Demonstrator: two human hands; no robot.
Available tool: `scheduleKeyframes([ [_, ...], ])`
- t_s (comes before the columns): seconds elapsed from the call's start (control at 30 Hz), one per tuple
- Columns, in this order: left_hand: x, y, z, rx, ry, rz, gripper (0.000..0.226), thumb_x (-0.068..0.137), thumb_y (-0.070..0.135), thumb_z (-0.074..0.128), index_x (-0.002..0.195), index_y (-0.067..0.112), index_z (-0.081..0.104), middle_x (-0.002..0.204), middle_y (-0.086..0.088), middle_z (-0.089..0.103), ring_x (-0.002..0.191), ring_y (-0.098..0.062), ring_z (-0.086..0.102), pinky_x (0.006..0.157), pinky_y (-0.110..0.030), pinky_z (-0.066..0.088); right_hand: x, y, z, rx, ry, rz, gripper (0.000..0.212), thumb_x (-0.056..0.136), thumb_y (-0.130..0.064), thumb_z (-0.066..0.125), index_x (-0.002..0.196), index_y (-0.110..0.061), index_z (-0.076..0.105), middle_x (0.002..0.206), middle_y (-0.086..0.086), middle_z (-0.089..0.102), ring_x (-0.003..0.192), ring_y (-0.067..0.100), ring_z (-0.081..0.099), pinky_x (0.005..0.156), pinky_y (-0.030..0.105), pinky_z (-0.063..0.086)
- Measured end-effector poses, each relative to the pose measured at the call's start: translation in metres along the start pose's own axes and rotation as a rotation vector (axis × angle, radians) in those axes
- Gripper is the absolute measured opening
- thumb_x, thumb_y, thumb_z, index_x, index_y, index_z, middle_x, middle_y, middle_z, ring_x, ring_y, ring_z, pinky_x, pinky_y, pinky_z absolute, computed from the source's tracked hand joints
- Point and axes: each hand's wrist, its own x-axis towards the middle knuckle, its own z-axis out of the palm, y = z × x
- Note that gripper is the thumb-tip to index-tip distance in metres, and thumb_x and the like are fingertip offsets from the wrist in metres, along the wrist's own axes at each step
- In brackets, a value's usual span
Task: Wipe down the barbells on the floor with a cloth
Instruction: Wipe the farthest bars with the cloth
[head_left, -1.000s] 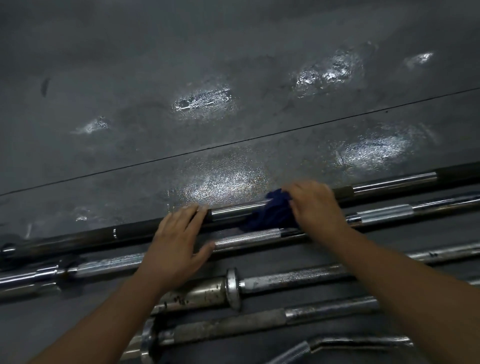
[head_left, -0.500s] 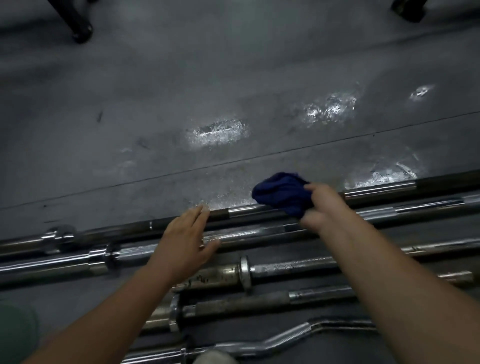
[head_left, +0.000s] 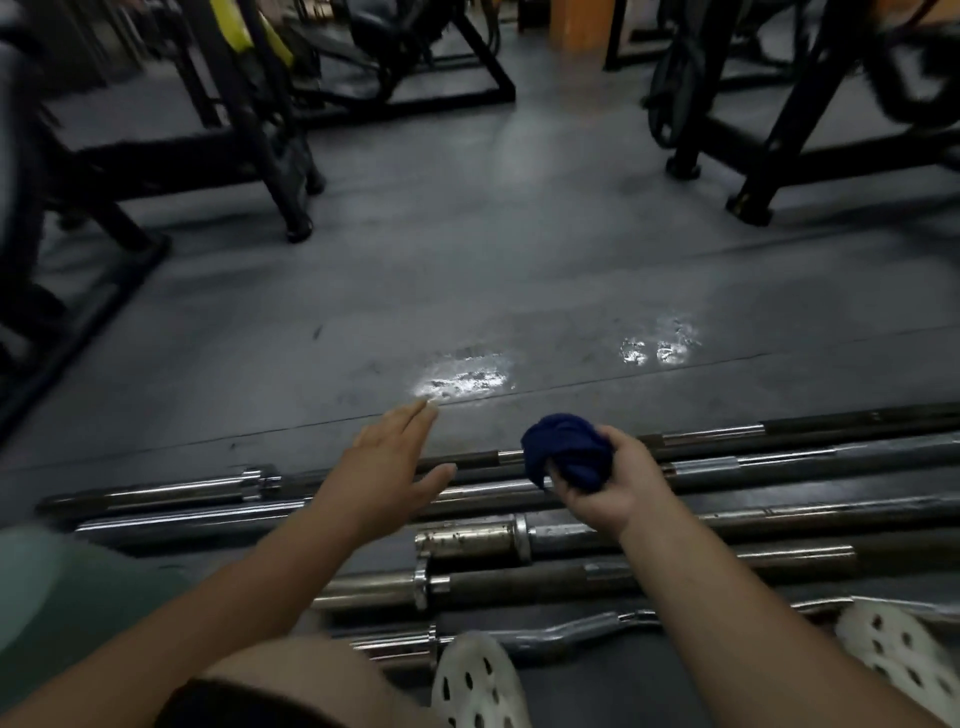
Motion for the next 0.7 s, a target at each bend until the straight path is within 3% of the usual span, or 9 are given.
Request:
scheduleKeyframes([
  [0.17,-0.056,-0.023,-0.037,0.036,0.047,-0.054,0.078,0.094,0.057,0.052,0.157,0.024,0.019,0.164,0.003,0.019,0.149,-0.018,0.021,0.120,-0.036,0.024,-0.042,0.010,0.024,-0.021,-0.128,-0.019,0.035,0.093,-0.024,0.056,0.124,-0.006,0.060,0.102,0.018,0.067,0.090,0.031,0.065,0.061,0.045,0.061],
  [0.27,-0.085,-0.028,-0.060,0.077,0.037,-0.084,0.077,0.095,0.048,0.056,0.158,0.024,0.018,0.165,0.004,0.016,0.149,-0.017,0.018,0.119,-0.031,0.017,-0.059,0.022,0.032,-0.038,-0.155,-0.018,0.041,0.094,-0.024,0.054,0.132,-0.007,0.056,0.105,0.017,0.065,0.092,0.032,0.064,0.058,0.045,0.060],
  [0.43,-0.095,-0.048,-0.086,0.124,-0.020,-0.078,0.078,0.095,0.046,0.057,0.158,0.027,0.016,0.165,0.006,0.014,0.148,-0.015,0.022,0.118,-0.030,0.021,-0.060,0.036,0.042,-0.077,-0.178,-0.014,0.044,0.094,-0.026,0.057,0.135,-0.010,0.054,0.108,0.015,0.065,0.090,0.030,0.064,0.055,0.041,0.057],
  [0.7,-0.070,-0.115,-0.032,0.168,-0.109,0.002,0.076,0.094,0.049,0.055,0.157,0.023,0.021,0.164,0.003,0.020,0.147,-0.019,0.028,0.117,-0.030,0.023,0.001,0.054,0.059,-0.231,-0.114,-0.013,0.040,0.098,-0.031,0.052,0.133,-0.011,0.054,0.111,0.016,0.066,0.091,0.030,0.066,0.058,0.043,0.060],
])
